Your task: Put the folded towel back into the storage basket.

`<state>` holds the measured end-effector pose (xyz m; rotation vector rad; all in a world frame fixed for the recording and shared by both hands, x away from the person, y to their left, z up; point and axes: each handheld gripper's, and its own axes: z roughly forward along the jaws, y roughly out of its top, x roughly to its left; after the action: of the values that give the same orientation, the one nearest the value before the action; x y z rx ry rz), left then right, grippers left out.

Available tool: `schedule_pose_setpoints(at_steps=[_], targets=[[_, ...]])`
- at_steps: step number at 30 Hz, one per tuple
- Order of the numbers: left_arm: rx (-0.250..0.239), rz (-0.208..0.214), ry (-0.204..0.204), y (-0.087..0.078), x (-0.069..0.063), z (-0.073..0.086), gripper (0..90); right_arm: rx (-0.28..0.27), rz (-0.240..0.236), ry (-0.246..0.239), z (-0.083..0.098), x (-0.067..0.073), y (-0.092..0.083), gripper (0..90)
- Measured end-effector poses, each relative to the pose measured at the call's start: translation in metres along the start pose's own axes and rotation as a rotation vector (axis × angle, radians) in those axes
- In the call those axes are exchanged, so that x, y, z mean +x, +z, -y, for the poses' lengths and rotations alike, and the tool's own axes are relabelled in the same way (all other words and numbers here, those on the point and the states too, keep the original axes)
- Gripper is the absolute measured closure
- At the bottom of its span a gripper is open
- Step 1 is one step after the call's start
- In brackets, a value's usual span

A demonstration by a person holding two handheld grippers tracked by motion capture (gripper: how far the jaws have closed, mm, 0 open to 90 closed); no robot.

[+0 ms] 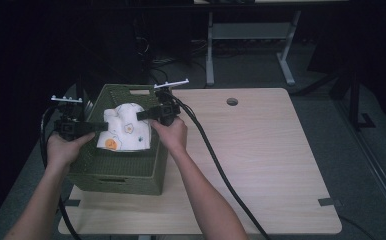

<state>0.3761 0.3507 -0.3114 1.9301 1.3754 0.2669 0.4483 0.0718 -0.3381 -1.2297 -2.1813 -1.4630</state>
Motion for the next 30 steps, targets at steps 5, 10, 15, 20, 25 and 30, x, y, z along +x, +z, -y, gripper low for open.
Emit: schedule_pose_setpoints(at_steps=[5, 10, 15, 20, 25, 30], targets=[[0.027, -0.078, -0.033, 0.011, 0.01, 0.004, 69.3, 0.008, 0.055, 0.004, 0.0, -0.007, -0.002, 61.3], [0.03, -0.083, -0.034, 0.012, 0.014, 0.01, 68.0, -0.001, 0.056, -0.005, 0.004, -0.007, -0.006, 61.7], [0.006, -0.07, -0.041, 0.008, 0.013, 0.016, 68.0, 0.012, 0.05, -0.015, 0.009, -0.005, -0.006, 61.7], [0.005, -0.043, -0.037, 0.01, 0.008, 0.017, 67.9, 0.007, 0.046, -0.028, 0.01, -0.006, -0.013, 61.3], [-0.008, -0.021, -0.019, 0.01, -0.002, 0.015, 67.8, -0.004, 0.045, -0.019, 0.01, -0.011, -0.027, 60.5], [-0.025, 0.0, -0.007, 0.009, -0.011, 0.012, 67.2, -0.017, 0.044, -0.023, 0.01, -0.017, -0.04, 59.6]])
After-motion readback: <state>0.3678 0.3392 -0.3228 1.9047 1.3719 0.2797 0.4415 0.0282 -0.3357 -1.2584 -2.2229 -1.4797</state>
